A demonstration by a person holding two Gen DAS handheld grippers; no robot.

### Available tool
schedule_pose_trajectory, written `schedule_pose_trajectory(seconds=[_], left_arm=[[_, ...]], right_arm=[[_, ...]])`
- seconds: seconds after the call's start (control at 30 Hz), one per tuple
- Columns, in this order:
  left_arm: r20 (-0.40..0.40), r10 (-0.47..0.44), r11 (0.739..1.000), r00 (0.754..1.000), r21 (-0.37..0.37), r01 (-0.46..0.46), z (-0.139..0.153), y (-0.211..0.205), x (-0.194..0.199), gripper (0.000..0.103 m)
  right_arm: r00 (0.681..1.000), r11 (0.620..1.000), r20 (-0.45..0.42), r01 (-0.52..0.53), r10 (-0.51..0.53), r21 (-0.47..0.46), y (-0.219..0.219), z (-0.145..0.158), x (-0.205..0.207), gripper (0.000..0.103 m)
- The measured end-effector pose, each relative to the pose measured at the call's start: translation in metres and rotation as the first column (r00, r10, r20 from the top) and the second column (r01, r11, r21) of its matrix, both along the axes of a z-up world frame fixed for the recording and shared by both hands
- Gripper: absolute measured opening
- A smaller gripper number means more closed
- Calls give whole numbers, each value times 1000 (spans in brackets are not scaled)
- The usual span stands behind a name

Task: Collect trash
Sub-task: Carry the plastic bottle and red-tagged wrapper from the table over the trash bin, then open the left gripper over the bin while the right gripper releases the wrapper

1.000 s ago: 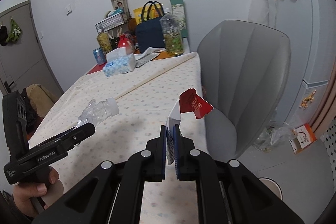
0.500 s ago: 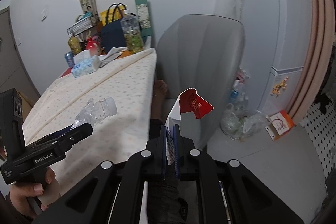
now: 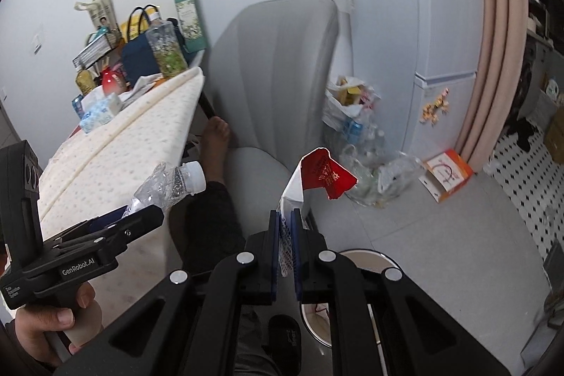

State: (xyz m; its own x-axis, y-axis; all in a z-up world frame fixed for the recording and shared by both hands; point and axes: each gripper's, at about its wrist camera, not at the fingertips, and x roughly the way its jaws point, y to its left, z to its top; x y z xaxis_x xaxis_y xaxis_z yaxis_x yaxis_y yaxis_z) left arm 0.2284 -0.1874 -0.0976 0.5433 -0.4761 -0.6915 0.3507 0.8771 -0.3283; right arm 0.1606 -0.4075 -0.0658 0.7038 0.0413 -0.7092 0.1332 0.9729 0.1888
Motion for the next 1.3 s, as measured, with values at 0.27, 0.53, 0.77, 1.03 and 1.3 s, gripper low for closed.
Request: schedule_pose_trajectory(seconds=[0.27, 0.53, 0.77, 1.03, 1.3], left_arm=[[-18, -59, 997, 998, 55, 60, -11, -47, 5, 80], [-47, -113, 988, 992, 104, 117, -25, -90, 11, 80], [-77, -138, 980, 987, 136, 147, -38, -112, 12, 80], [-115, -168, 970, 979, 156, 185, -52, -129, 18, 80], [-154, -252, 951, 955, 144, 275, -62, -163, 12, 80]], right_arm=[[996, 996, -57, 66, -62, 58, -39, -37, 2, 8], [990, 987, -93, 118, -108, 109, -78, -70, 0, 8], [979, 973, -154, 158, -132, 169, -101, -100, 5, 44], [966, 958, -144, 236, -213, 165, -132, -106, -16, 55], [948, 936, -113, 312, -297, 161, -167, -96, -40, 55]])
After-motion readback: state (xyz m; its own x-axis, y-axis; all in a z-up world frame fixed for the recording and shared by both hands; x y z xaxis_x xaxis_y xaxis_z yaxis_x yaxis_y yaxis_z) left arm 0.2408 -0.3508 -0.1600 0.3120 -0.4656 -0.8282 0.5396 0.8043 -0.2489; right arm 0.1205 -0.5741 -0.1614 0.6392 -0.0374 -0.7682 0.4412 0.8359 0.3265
